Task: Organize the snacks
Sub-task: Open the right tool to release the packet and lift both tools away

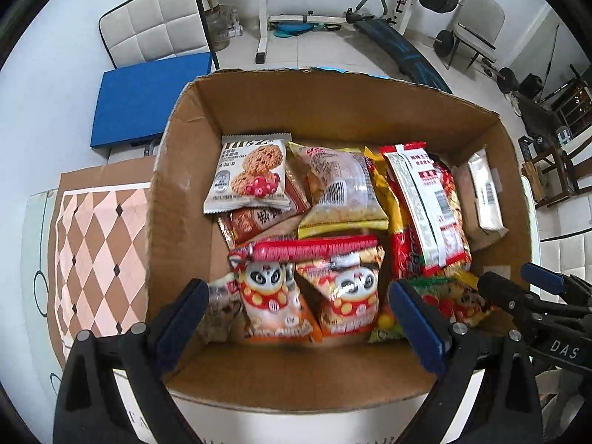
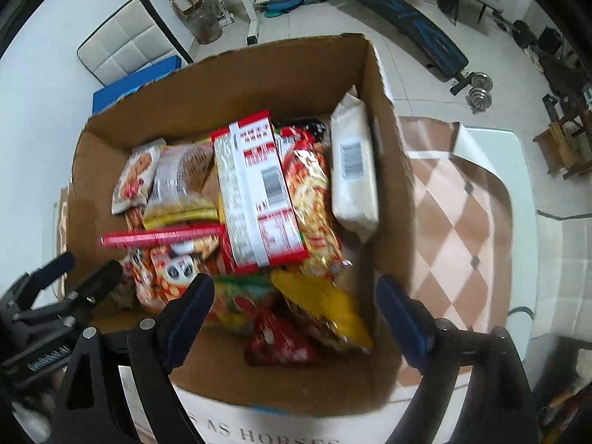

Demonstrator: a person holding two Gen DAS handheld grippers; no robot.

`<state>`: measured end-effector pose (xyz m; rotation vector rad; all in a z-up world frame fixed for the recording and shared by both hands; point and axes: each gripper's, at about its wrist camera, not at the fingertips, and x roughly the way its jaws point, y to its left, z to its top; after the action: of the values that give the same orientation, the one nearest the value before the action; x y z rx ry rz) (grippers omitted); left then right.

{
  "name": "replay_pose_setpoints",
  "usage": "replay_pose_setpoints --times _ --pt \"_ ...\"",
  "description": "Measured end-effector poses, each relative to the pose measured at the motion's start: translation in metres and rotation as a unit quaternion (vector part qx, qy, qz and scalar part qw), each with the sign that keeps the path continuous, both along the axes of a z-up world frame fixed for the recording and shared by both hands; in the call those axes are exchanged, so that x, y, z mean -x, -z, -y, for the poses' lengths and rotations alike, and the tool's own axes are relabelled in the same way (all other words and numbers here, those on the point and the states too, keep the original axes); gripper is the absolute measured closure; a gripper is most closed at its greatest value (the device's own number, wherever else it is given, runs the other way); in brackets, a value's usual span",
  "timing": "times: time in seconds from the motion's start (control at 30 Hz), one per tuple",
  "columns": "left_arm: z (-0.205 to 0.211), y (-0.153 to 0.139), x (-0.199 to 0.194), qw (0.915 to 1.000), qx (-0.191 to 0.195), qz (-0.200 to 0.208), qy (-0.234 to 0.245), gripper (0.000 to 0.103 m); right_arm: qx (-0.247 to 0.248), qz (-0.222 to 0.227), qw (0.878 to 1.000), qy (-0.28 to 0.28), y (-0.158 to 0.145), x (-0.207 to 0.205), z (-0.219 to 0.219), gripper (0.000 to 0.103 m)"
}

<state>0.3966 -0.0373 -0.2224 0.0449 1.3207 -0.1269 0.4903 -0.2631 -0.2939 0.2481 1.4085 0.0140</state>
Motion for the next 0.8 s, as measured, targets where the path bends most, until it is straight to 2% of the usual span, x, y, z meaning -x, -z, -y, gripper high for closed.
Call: replay_pose_setpoints --times 0.2,0.5,0.8 --pt "-0.002 -0.035 0.031 0.9994 0.005 0.035 -0.001 0.003 0.004 0.028 1.0 0.006 -0.028 0.035 0.0 0.011" --pt "-0.002 -0.12 0.109 0.993 0.011 0.118 0.009 0.003 0.012 0.117 0.993 0.002 -0.12 0.117 -0.009 0.007" --pt "-0.009 -0.179 0.188 0.9877 0.019 0.154 0.013 0.003 0.034 0.175 0.984 0.017 -0.194 0.215 -0.013 0.007"
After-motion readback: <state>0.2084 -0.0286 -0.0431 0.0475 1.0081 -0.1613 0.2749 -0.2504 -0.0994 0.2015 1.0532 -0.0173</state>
